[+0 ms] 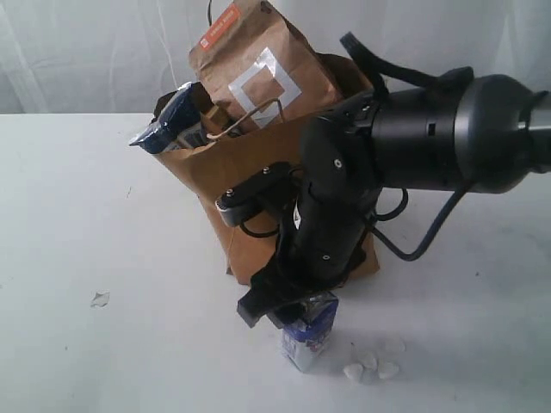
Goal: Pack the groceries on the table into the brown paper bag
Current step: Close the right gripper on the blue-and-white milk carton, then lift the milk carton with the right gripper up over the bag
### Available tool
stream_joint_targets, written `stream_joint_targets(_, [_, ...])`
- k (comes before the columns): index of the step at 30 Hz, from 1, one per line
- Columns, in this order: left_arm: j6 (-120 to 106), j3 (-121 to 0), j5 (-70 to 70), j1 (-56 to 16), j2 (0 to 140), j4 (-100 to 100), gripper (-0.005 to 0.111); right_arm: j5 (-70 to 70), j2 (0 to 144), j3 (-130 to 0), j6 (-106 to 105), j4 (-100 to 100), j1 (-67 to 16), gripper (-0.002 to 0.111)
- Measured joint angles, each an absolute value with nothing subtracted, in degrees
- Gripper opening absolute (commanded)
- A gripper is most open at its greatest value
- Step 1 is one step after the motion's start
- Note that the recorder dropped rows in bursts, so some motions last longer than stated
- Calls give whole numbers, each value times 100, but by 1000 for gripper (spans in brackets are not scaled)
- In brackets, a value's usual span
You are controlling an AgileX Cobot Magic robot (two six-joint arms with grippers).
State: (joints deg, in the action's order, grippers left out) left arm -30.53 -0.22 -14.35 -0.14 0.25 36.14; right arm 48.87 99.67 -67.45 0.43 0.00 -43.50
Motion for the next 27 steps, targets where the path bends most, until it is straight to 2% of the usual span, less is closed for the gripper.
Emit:
stream_joint_targets(8, [-3053, -22, -1435, -14, 25, 3614, 0, 4985, 9967, -6745, 43, 0, -4350, 62])
stream_joint_targets(14, [-3053, -22, -1435, -14, 25, 3614, 0, 5318, 9967, -6745, 43, 0, -4350, 37])
stream_joint_targets(17, [-3053, -22, -1435, -14, 25, 3614, 0, 5459, 9967, -6745, 43, 0, -4350, 30])
stream_joint_targets(27, [-3053, -22, -1435, -14, 25, 3614, 0, 5829, 9990, -6979, 43, 570, -4350, 28])
